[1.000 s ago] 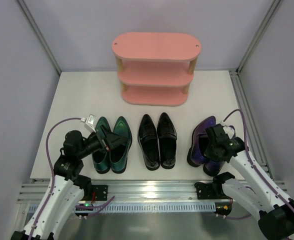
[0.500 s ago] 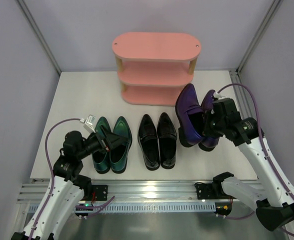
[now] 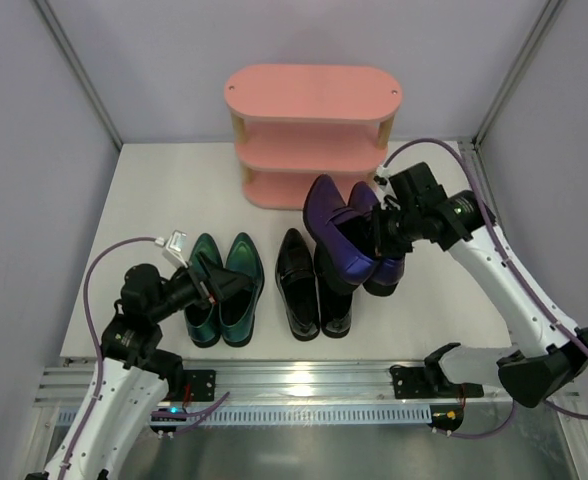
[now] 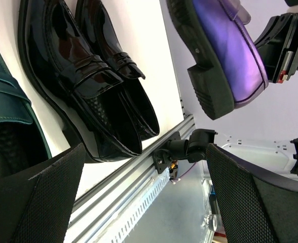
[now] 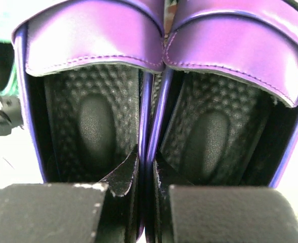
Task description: Place and organize the shoes onto the shoe shelf
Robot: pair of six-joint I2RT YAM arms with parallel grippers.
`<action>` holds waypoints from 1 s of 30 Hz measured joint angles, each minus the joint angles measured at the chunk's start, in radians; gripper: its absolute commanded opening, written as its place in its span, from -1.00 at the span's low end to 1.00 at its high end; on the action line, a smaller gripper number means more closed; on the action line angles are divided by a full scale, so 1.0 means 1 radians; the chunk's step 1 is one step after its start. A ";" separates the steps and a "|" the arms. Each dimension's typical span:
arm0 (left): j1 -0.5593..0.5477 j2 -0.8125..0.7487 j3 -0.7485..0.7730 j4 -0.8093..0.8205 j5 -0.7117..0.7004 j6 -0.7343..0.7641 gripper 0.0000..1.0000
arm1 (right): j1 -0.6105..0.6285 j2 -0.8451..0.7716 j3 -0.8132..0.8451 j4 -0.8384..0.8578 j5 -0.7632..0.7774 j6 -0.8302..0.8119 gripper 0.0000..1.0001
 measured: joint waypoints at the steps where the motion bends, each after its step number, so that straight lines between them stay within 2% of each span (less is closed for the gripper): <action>1: 0.000 0.000 0.003 -0.006 0.000 0.002 0.99 | 0.023 0.030 0.022 -0.011 0.004 -0.004 -0.92; 9: 0.000 -0.005 0.035 -0.021 -0.013 0.017 1.00 | 0.095 0.232 0.127 -0.020 0.034 -0.032 -0.91; 17: 0.000 0.005 0.068 -0.027 -0.019 0.025 0.99 | 0.119 0.466 0.305 0.004 0.196 -0.032 -0.92; 22: 0.000 0.002 0.084 -0.027 -0.024 0.025 0.99 | 0.123 0.622 0.428 0.080 0.264 -0.034 -0.92; 30: 0.000 -0.013 0.084 -0.043 -0.027 0.024 0.99 | 0.127 0.725 0.477 0.180 0.332 -0.027 -0.92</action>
